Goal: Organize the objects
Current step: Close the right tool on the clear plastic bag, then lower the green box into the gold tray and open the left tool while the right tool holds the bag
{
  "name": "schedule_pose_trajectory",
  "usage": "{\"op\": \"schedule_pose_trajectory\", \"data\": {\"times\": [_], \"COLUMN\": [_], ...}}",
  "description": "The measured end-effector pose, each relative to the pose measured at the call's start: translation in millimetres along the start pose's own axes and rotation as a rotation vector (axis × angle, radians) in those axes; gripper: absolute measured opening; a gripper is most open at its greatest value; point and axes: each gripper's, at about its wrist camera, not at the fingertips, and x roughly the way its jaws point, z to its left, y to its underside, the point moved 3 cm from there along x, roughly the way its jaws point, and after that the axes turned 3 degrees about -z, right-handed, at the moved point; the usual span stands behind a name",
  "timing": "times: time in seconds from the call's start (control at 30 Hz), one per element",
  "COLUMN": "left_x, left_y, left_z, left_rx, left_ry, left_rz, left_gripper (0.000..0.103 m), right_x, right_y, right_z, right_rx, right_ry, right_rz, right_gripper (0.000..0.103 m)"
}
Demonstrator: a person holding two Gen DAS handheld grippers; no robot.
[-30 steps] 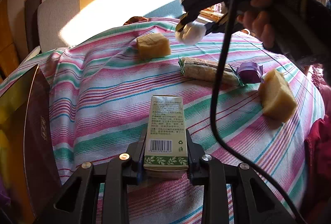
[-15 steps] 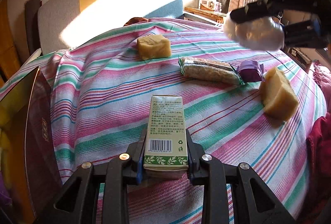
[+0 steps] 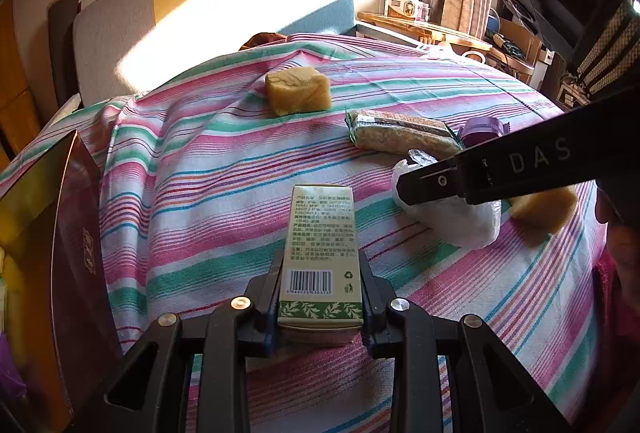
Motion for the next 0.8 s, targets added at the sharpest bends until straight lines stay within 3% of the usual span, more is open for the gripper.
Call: {"op": "schedule_pose_trajectory", "data": {"times": [0.23, 0.47, 0.8], "left_x": [-12.7, -59.2, -110.2], "left_y": [1.3, -13.5, -22.4], "left_z": [-0.7, -3.9, 27.9], "left_rx": [0.004, 0.002, -0.064], "left_ry": [-0.009, -0.009, -0.073], "left_rz": [0.026, -0.04, -0.076], "left_gripper": [0.03, 0.03, 0.03], "right_x": [1.6, 6.6, 9.3], "right_y": [1.7, 1.3, 2.5], "right_z": [1.1, 2.4, 7.5], "right_rx": [-0.042, -0.051, -0.081], "right_ry": [0.039, 0.052, 0.08], "right_rz": [0.002, 0.007, 0.004], "right_gripper": [0.031, 0.032, 0.033]}}
